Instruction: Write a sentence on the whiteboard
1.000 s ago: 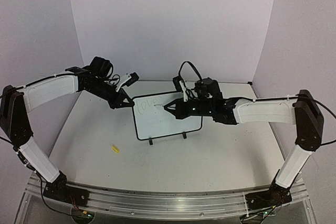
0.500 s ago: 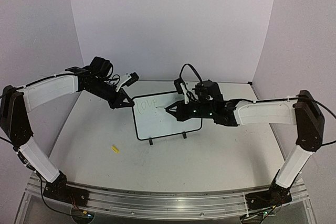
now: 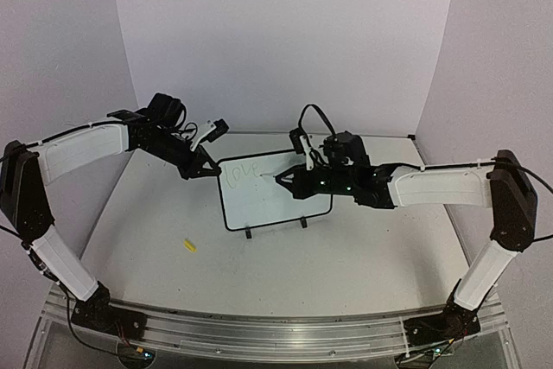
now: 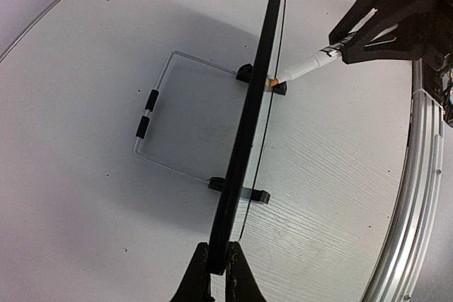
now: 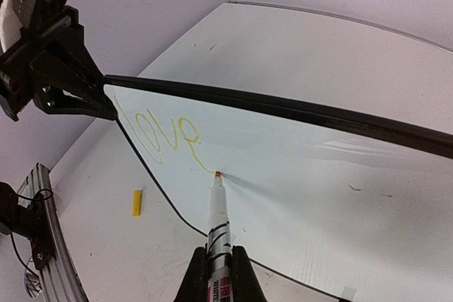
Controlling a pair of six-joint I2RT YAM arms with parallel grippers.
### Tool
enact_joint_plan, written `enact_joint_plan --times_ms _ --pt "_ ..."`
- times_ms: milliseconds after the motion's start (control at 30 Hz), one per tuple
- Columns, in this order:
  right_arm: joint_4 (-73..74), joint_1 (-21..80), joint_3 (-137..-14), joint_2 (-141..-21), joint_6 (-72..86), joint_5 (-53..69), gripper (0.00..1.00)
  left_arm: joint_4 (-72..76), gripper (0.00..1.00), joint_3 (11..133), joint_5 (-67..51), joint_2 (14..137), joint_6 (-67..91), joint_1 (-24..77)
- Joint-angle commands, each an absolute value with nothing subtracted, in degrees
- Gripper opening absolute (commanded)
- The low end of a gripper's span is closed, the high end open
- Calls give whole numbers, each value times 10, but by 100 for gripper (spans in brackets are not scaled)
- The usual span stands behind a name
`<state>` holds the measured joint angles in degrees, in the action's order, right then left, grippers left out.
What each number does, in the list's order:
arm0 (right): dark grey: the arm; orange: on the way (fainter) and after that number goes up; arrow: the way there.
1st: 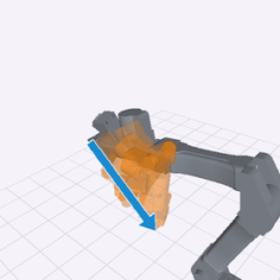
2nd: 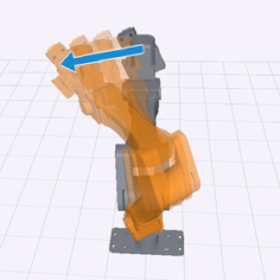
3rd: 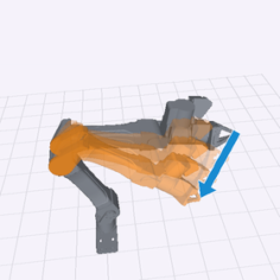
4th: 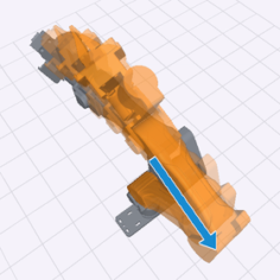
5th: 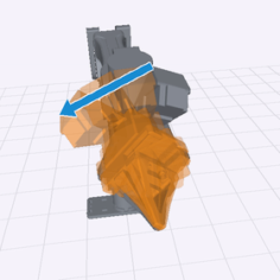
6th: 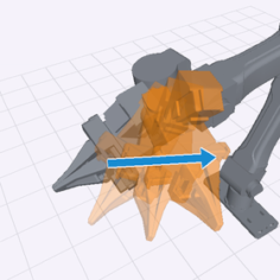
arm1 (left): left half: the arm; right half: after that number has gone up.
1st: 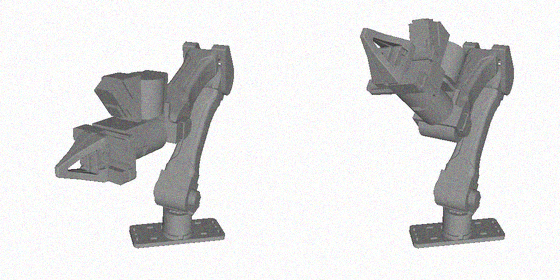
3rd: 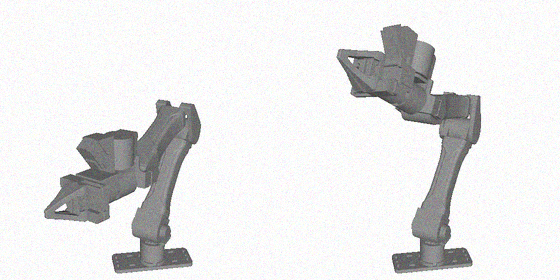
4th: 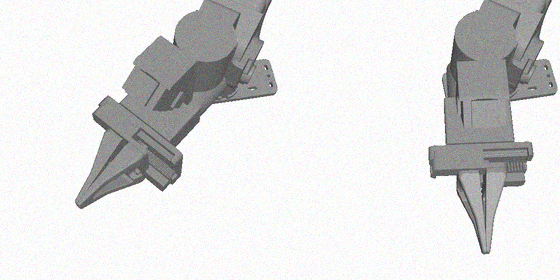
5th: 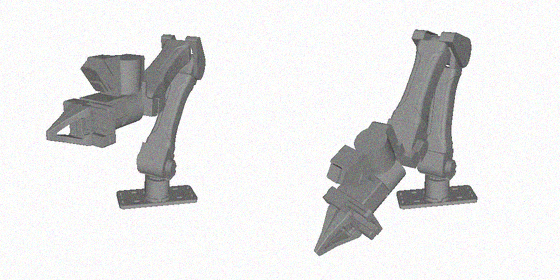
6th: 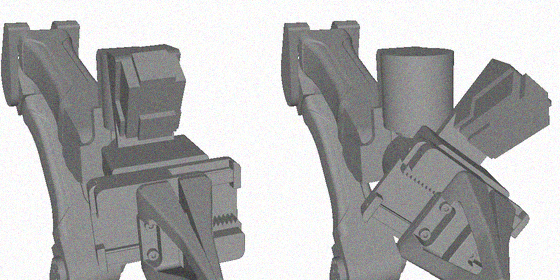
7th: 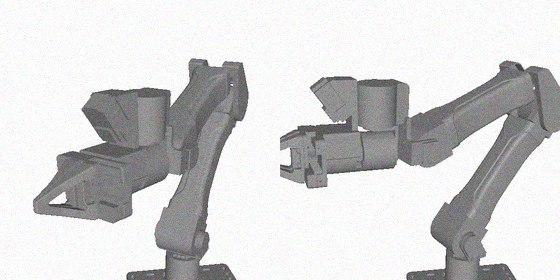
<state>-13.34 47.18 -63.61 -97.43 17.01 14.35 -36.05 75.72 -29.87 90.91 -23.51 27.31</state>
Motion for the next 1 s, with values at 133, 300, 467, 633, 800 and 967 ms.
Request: enact_joint_plan --times_ms 133,300,467,633,800,967 --pt "-149 467 -640 -959 171 121 0 -367 0 764 -226 901 -261 265" --pt "-149 466 -635 -951 170 144 0 -366 0 762 -226 901 -261 266" --pt "-148 467 -628 -937 170 169 0 -363 0 758 -222 899 -260 265" --pt "-137 466 -613 -909 165 172 0 -362 0 756 -219 900 -260 265" --pt "-123 461 -595 -880 161 186 0 -360 0 753 -215 899 -259 265" --pt "-123 440 -576 -864 164 222 0 -357 0 750 -212 898 -258 265"
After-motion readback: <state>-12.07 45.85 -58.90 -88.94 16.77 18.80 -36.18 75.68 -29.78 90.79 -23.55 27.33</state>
